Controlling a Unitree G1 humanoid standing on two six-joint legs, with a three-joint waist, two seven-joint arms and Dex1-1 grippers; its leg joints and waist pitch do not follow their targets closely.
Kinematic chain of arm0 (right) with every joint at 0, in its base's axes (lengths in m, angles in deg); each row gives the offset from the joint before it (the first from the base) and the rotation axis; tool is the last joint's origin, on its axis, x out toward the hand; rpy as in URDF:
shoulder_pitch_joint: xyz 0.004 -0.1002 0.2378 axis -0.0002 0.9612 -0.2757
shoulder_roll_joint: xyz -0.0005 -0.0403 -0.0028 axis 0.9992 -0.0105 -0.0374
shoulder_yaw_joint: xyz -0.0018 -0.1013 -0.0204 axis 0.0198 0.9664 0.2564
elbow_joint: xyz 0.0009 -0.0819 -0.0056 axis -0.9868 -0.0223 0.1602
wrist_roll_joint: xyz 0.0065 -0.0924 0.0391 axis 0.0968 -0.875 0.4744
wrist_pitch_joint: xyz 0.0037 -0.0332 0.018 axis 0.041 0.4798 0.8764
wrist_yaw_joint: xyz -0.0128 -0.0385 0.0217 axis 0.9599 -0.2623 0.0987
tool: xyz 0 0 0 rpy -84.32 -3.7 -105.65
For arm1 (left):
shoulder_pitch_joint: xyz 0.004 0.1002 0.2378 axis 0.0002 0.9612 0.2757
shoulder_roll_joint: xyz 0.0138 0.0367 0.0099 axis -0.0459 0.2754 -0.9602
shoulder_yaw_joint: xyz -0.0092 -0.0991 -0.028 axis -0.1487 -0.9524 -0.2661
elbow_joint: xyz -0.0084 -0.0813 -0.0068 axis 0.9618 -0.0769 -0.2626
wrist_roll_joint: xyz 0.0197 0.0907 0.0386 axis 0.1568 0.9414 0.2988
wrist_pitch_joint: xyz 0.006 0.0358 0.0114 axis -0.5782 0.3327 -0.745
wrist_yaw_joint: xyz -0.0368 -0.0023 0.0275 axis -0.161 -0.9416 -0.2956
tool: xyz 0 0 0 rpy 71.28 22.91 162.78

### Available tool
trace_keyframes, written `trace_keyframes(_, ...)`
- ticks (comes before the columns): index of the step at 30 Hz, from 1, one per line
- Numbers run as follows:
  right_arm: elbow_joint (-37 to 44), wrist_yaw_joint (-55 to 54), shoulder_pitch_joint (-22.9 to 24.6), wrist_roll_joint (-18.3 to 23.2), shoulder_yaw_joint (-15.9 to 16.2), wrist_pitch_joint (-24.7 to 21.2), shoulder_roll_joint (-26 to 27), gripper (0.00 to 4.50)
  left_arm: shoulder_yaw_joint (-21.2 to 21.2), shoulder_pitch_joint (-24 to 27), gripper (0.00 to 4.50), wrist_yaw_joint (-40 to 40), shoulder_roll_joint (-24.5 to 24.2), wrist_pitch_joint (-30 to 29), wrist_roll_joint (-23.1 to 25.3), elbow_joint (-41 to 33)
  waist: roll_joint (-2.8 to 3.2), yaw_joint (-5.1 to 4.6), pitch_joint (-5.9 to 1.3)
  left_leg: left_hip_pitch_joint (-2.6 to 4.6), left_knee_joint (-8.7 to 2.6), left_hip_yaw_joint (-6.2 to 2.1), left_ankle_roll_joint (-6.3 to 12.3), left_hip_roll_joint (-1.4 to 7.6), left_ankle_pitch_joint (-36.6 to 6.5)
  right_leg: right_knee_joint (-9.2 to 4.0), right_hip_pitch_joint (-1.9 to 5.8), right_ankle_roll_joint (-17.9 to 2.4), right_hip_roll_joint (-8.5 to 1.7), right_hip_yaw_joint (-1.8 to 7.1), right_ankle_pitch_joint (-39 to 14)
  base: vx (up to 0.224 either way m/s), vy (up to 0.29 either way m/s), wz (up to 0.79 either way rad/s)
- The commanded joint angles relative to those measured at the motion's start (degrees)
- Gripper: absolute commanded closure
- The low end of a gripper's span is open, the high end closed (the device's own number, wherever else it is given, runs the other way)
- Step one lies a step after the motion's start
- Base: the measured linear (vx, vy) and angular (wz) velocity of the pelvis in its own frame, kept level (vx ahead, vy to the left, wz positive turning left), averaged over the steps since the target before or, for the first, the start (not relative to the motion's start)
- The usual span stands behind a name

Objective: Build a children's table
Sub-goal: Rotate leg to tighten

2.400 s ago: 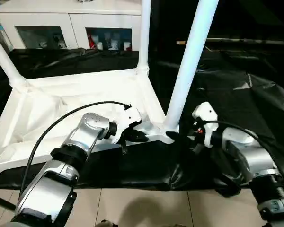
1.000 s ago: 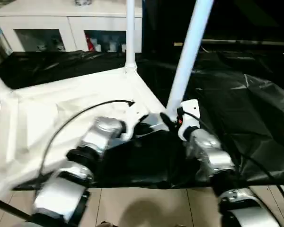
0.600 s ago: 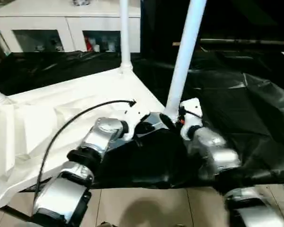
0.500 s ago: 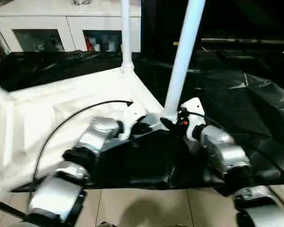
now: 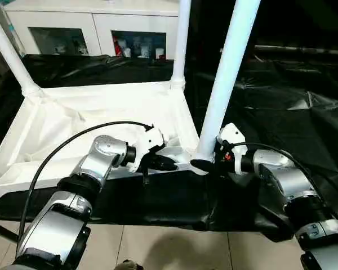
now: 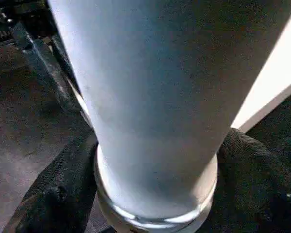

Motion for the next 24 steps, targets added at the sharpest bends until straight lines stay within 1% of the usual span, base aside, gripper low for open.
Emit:
trace_keyframes(1,0.2,0.4,-0.8,-0.3,0.9,-0.2,0.3,1.16,0.6,0.0,4.50,4.3,2.4,2.2,-2.4,0.0,-1.09,-0.06,-3.84,1.33,-3.66,-0.94,3.13,2.48,-13.4,-4.00,2.48,-13.4,-3.41,2.32,-14.9,0.000,0.000,0.00)
trace_keyframes(3,0.0,0.4,-0.8,0.1,0.5,-0.1,0.5,1.20,0.5,-0.2,4.50,4.0,2.3,2.4,-2.3,0.2,-1.02,-0.10,-3.86,1.28,-3.68,-0.99,2.97,2.46,-13.3,-3.99,2.48,-13.1,-3.37,2.31,-15.1,0.000,0.000,0.00)
trace_keyframes(4,-0.2,0.4,-0.8,0.5,0.1,0.0,0.8,1.41,0.4,-0.3,4.50,3.9,2.3,2.4,-2.3,0.6,-0.99,-0.11,-3.91,1.30,-3.66,-0.99,2.91,2.46,-13.2,-3.96,2.46,-13.1,-3.35,2.31,-14.8,0.000,0.000,0.00)
trace_keyframes(5,-0.2,0.4,-0.8,0.6,0.1,0.0,0.8,1.52,0.4,-0.3,4.50,3.9,2.3,2.4,-2.3,0.7,-0.96,-0.12,-3.89,1.30,-3.68,-1.00,2.90,2.45,-13.2,-3.95,2.44,-13.2,-3.33,2.30,-14.7,0.000,0.000,0.00)
trace_keyframes(7,-0.4,0.5,-0.9,0.6,0.0,0.0,0.8,1.57,0.4,-0.4,4.50,3.8,2.3,2.6,-2.1,1.0,-1.00,-0.11,-3.91,1.29,-3.69,-1.02,2.91,2.46,-13.1,-3.92,2.47,-13.2,-3.32,2.27,-14.5,0.000,0.000,0.00)
trace_keyframes(8,-0.5,0.5,-0.9,0.6,-0.1,0.0,0.8,1.66,0.4,-0.5,4.50,3.7,2.3,2.7,-1.9,1.2,-0.95,-0.12,-3.88,1.27,-3.70,-1.02,2.88,2.46,-13.3,-3.95,2.45,-13.2,-3.31,2.27,-14.6,0.000,0.000,0.00)
trace_keyframes(13,-1.4,-1.0,-0.6,0.6,-1.1,0.1,1.5,1.72,0.1,-0.7,4.50,2.5,2.4,2.8,-1.3,2.0,-0.94,-0.14,-3.93,1.30,-3.62,-0.97,2.89,2.41,-13.2,-3.93,2.45,-13.4,-3.30,2.29,-14.3,0.000,0.000,0.00)
trace_keyframes(15,-2.7,-5.0,-0.5,0.2,-2.2,0.0,2.6,1.72,-0.2,-0.8,4.50,0.0,2.8,2.8,-0.9,2.7,-0.95,-0.21,-3.90,1.28,-3.65,-0.99,2.83,2.41,-13.2,-3.94,2.41,-13.4,-3.32,2.30,-14.4,0.000,0.000,0.00)
trace_keyframes(16,-3.8,-8.7,-0.5,-0.2,-3.1,-0.1,3.6,1.73,-0.5,-1.1,4.50,-2.8,3.2,2.7,-0.4,3.4,-0.80,-0.42,-3.84,1.40,-3.77,-1.06,2.17,2.41,-14.2,-4.14,2.24,-13.1,-3.37,2.32,-16.1,0.000,0.000,0.00)
trace_keyframes(18,-6.3,-21.1,-0.3,-0.8,-6.2,0.0,7.5,1.73,-1.1,-2.6,4.50,-12.7,5.0,1.6,1.6,6.2,-0.76,-0.85,-3.69,1.59,-3.97,-1.18,1.11,2.37,-15.9,-4.46,2.00,-12.5,-3.36,2.38,-18.5,0.000,0.000,0.00)
trace_keyframes(19,-7.2,-28.0,-0.2,-0.7,-8.2,-0.5,9.7,1.73,-1.5,-3.3,4.50,-18.3,6.0,0.7,2.5,7.6,-0.67,-1.16,-3.60,1.85,-4.16,-1.31,-0.20,2.36,-17.3,-4.65,1.74,-11.8,-3.30,2.39,-20.5,0.000,0.000,0.00)
trace_keyframes(20,-7.6,-31.4,-0.1,-0.6,-9.1,-0.6,10.9,1.73,-1.8,-3.6,4.50,-20.3,6.7,0.6,2.6,8.1,-0.76,-1.34,-3.61,1.90,-4.25,-1.43,-0.68,2.32,-18.0,-4.76,1.77,-11.6,-3.38,2.34,-21.4,0.000,0.000,0.00)
trace_keyframes(21,-8.0,-35.1,-0.2,-0.5,-10.2,-0.6,12.2,1.73,-2.2,-3.9,4.50,-22.4,7.6,0.6,2.5,8.7,-0.67,-1.67,-3.55,1.98,-4.39,-1.53,-1.20,2.32,-18.6,-5.00,1.68,-11.0,-3.38,2.32,-22.5,0.000,0.000,0.00)
trace_keyframes(22,-8.4,-39.1,-0.2,-1.0,-10.9,-0.2,13.4,1.73,-2.6,-4.3,4.50,-24.8,8.5,0.5,2.5,9.2,-0.76,-1.97,-3.65,2.05,-4.31,-1.51,-1.26,2.23,-19.0,-5.13,1.66,-10.8,-3.35,2.35,-22.2,0.000,0.000,0.00)
trace_keyframes(23,-8.7,-42.1,-0.2,-1.4,-11.3,-0.2,14.3,1.73,-2.8,-4.6,4.50,-26.4,9.3,0.4,2.5,9.7,-0.78,-2.07,-3.69,1.97,-4.38,-1.52,-1.10,2.22,-18.7,-5.14,1.77,-10.8,-3.33,2.35,-21.7,0.000,0.000,0.00)
trace_keyframes(24,-8.9,-44.4,-0.2,-1.5,-11.6,-0.3,15.5,1.73,-3.1,-5.0,4.50,-29.2,10.3,0.0,2.6,10.2,-0.78,-2.08,-3.66,1.91,-4.33,-1.46,-0.72,2.12,-18.7,-5.16,1.72,-10.7,-3.29,2.38,-21.3,0.000,0.000,0.00)
